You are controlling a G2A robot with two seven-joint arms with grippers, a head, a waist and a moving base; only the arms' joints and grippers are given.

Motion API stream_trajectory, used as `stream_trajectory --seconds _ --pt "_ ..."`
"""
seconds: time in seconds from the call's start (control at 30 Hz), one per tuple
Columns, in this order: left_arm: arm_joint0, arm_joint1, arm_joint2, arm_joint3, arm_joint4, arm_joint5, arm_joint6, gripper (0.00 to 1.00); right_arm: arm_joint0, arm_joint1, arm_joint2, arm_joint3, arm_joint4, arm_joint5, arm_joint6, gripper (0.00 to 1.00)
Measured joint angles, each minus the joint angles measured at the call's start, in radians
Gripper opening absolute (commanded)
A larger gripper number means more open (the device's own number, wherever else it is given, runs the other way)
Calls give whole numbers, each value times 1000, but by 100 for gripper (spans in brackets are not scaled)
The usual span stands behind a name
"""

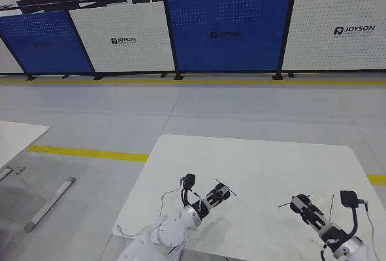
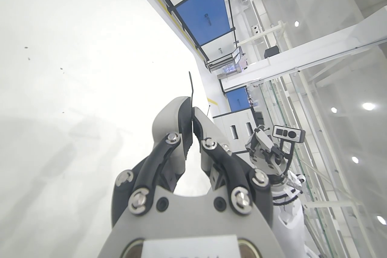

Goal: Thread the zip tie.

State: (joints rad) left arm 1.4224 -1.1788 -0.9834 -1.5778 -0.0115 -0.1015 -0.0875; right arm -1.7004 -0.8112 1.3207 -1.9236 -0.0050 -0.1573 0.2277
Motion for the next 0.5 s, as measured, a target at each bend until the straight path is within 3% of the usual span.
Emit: stream_trajectory --seconds 0.03,0.13,0.23,0.43,0.5 --pt "0 0 0 0 0 0 0 0 1 -7 -17 19 -2 -27 -40 0" --pt "0 0 0 0 0 0 0 0 21 -32 -93 55 -63 -39 -196 0" --pt "0 0 0 0 0 0 0 0 51 -56 -175 86 -94 -84 -275 0" --pt "0 0 0 0 0 0 0 0 122 -98 -298 145 -127 -76 -309 0" --pt "0 0 0 0 0 0 0 0 138 -105 -313 155 -111 -80 -304 0"
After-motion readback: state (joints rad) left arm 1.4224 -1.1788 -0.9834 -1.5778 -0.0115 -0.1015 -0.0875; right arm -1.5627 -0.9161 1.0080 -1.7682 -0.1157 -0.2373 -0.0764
